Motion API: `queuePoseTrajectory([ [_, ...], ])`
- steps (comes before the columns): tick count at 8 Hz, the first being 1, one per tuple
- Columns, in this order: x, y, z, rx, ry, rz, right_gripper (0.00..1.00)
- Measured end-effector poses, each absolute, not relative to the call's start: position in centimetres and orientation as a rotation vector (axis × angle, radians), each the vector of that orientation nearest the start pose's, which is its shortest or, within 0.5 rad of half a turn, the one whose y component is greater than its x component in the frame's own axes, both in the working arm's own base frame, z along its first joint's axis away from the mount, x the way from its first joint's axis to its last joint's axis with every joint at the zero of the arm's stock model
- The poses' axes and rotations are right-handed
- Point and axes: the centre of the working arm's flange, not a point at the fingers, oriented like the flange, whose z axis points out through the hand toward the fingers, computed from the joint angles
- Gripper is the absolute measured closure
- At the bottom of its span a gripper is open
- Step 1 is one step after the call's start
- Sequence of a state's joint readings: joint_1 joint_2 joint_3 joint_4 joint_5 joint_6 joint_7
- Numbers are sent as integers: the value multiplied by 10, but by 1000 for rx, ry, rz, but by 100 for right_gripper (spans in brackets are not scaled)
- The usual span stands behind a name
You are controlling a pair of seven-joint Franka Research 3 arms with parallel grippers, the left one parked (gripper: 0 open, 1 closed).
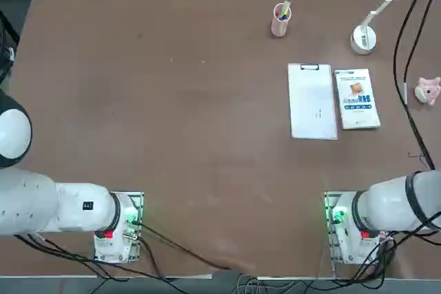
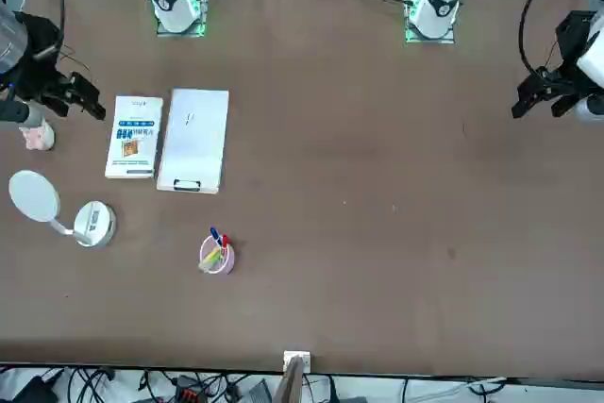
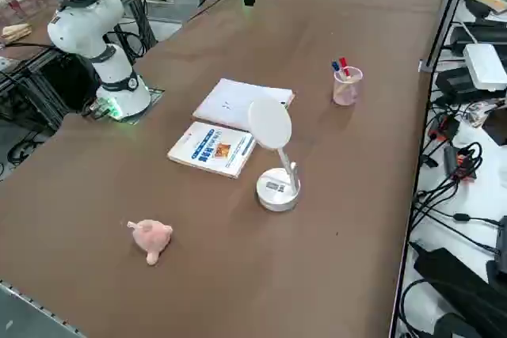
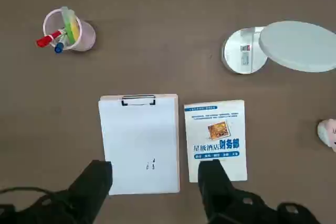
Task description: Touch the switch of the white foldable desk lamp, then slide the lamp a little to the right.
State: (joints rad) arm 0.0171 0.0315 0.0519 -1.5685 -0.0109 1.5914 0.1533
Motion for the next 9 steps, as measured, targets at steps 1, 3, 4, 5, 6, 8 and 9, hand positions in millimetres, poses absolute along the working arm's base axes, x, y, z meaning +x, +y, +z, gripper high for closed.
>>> queuePoseTrajectory([
  [1,565,35,610,-3149,138,12,0],
  [3,565,33,607,-3149,144,26,0],
  [4,569,33,599,-3149,145,47,0],
  [5,576,31,583,-3152,149,84,0],
  [6,588,27,557,-3164,161,131,0],
  [8,623,8,477,-3233,171,194,0],
  [9,637,-2,424,-3268,157,207,0],
])
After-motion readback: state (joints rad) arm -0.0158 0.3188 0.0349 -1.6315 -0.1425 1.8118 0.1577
